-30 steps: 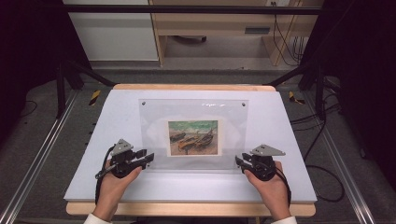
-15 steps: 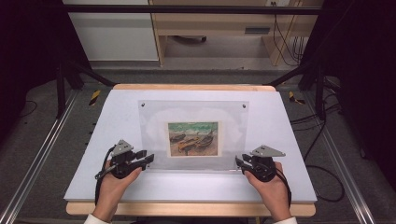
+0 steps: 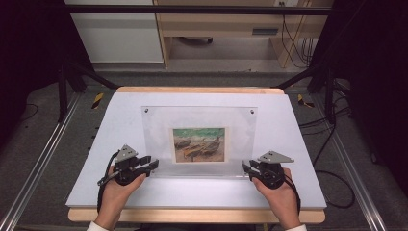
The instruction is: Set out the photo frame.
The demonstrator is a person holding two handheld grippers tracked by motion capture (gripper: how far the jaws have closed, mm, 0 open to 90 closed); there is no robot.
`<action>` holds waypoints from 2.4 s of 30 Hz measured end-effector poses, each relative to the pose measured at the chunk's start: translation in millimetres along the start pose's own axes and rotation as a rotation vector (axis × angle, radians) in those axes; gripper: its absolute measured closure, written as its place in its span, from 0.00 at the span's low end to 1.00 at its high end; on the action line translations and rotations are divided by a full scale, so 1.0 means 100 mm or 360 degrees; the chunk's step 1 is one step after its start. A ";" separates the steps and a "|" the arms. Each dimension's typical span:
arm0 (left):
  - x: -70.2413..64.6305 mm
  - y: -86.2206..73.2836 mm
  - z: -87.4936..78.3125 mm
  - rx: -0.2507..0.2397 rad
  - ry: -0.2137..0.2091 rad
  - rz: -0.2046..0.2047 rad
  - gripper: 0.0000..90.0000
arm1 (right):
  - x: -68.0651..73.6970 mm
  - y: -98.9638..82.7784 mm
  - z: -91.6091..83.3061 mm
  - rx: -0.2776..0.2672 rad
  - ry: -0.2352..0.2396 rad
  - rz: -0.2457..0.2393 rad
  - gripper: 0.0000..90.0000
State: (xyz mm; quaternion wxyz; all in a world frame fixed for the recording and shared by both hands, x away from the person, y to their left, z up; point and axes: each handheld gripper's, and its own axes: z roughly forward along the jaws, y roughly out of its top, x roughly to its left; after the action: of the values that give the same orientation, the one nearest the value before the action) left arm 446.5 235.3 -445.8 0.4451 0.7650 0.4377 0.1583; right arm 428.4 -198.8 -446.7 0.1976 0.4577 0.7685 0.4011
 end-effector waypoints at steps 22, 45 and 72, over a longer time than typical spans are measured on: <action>-0.01 -0.04 -0.02 0.0007 -0.0010 0.0012 0.65 | 0.03 -0.04 -0.01 0.0018 -0.0014 -0.0034 0.74; -0.04 -0.08 -0.04 0.0015 -0.0002 0.0027 0.66 | 0.03 -0.07 -0.01 0.0032 -0.0010 -0.0026 0.74; -0.09 -0.10 -0.06 0.0031 0.0019 0.0040 0.66 | 0.04 -0.11 -0.02 0.0015 -0.0014 -0.0025 0.74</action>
State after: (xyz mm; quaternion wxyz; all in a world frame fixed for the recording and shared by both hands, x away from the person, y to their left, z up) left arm 433.0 233.5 -449.6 0.4329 0.7738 0.4322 0.1643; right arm 418.8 -198.7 -453.9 0.2019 0.4542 0.7732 0.3938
